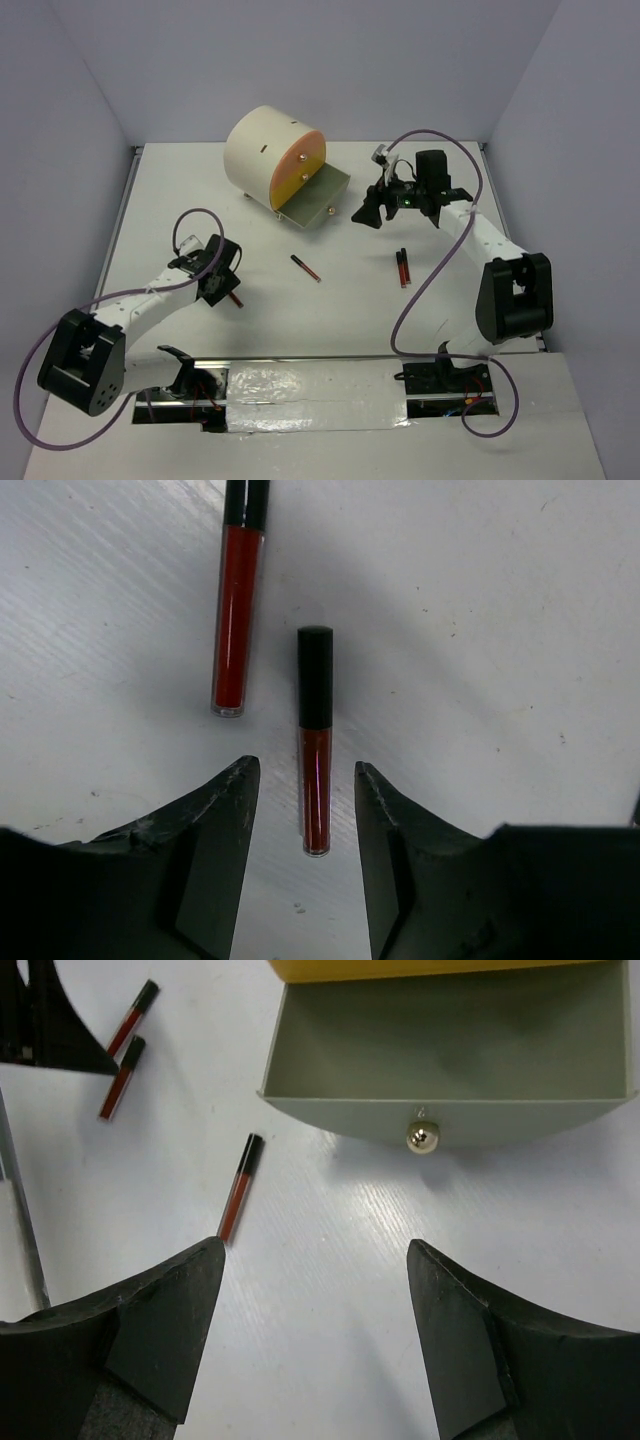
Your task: Organize the makeup
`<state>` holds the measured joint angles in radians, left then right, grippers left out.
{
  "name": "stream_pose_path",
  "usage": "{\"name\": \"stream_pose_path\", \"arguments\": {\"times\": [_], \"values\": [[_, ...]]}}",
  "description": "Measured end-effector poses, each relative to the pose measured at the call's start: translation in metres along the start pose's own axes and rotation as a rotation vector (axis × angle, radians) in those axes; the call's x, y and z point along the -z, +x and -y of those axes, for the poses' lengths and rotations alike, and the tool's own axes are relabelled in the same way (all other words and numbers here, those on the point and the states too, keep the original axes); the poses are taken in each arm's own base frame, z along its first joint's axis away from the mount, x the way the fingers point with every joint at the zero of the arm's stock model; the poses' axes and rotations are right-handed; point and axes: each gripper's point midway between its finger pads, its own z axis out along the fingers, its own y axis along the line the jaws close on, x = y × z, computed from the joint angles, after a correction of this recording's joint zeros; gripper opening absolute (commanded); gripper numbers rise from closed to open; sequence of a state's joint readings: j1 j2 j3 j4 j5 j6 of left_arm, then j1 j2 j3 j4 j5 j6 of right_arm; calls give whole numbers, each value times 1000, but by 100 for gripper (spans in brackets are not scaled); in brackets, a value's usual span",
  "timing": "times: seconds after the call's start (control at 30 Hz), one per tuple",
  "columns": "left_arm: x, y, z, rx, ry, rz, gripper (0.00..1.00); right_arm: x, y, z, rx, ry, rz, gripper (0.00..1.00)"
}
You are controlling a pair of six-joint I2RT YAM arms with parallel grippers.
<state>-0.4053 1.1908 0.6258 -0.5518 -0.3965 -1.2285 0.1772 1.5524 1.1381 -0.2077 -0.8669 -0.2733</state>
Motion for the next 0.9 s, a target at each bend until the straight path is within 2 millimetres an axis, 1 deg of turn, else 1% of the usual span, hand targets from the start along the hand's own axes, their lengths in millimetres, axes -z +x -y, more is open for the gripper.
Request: {"name": "stream_pose_path", "arguments": {"times": [0.1,0.23,0.33,0.37,0.47,0.5,0.57,0.67,0.73,0.77,0.83,0.9], "values": [[-8,6,2,-24,-8,-25,56,7,5,-6,48,-29,-20,81],[-17,13,5,-49,-13,-55,54,11,14,-14,87,-68,-46,79],[-19,12,14,-59,2,-59,49,13,17,-18,105,-82,-58,79],[-20,12,15,-59,6,-60,44,14,17,-19,111,-84,-59,78],[-21,13,18,-67,14,-62,33,16,16,-20,132,-84,-59,78],[-21,13,18,-74,15,-62,27,17,15,-21,137,-84,-59,78],[-21,13,19,-80,19,-65,21,18,14,-22,147,-84,-58,78],[-21,14,20,-85,26,-72,9,20,13,-23,158,-82,-57,78],[-20,14,21,-99,30,-77,4,22,12,-23,162,-77,-56,78],[-19,14,22,-105,33,-77,0,22,12,-23,162,-75,-56,78],[-16,13,26,-121,45,-74,0,23,12,-22,162,-65,-59,76],[-9,11,36,-168,82,-61,0,25,13,-20,159,-51,-68,73]]}}
